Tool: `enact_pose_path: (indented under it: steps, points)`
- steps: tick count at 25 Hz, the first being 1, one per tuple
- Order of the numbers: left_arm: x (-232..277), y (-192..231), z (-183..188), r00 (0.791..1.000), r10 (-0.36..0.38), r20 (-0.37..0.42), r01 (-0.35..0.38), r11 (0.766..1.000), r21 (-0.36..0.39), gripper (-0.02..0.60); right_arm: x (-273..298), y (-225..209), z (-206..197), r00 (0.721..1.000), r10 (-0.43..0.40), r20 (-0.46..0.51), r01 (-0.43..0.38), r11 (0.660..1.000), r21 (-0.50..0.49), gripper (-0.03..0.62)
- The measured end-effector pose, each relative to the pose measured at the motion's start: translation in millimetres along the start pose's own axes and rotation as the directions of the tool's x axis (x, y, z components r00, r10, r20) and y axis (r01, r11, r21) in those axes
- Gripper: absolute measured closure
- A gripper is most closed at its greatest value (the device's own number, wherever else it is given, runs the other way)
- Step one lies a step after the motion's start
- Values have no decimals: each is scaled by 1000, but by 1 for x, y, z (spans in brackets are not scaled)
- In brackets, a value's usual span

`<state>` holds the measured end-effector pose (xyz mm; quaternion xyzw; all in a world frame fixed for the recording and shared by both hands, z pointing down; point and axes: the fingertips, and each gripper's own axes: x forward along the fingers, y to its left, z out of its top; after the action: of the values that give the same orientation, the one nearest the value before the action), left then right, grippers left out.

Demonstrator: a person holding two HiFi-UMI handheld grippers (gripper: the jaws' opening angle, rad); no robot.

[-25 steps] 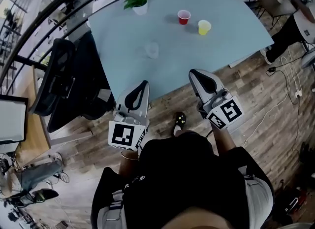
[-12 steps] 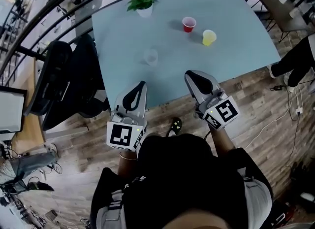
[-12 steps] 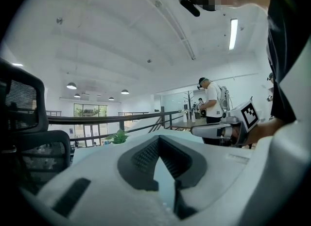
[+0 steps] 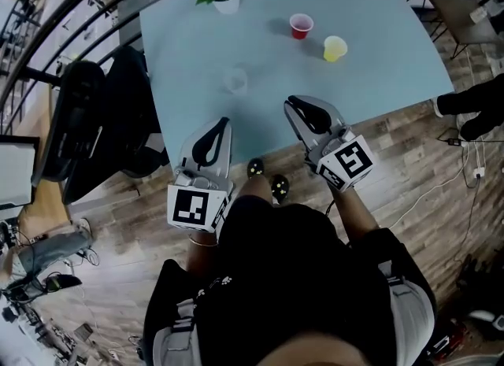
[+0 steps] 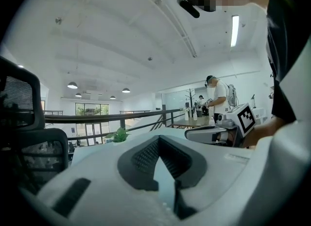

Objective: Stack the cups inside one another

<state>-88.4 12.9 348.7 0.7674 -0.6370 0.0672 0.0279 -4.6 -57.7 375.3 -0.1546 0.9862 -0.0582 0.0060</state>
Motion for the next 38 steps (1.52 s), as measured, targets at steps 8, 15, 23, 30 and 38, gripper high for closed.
enact_pose_path:
  steps: [8,15,23,30,38]
  points:
    - [11,20,-8,999,32,-12,-33,999,-11,591,35,-5,-22,998,47,-43,-47,999,-3,533]
    - [21,48,-10,996,83,-22,-83,996,-32,591,78,-14,-47,989,97,-113,-99,995,-15,468]
    - [37,77,-17,991,124,-46,-126,991,-41,591,125,-26,-81,969,146,-201,-151,989,-9,351]
    - [43,97,-21,982,177,-67,-180,982,-51,591,150,-29,-113,936,195,-293,-214,976,-34,290]
    - [38,110,-26,970,225,-89,-230,971,-58,591,170,-29,-149,899,212,-383,-254,965,-63,253]
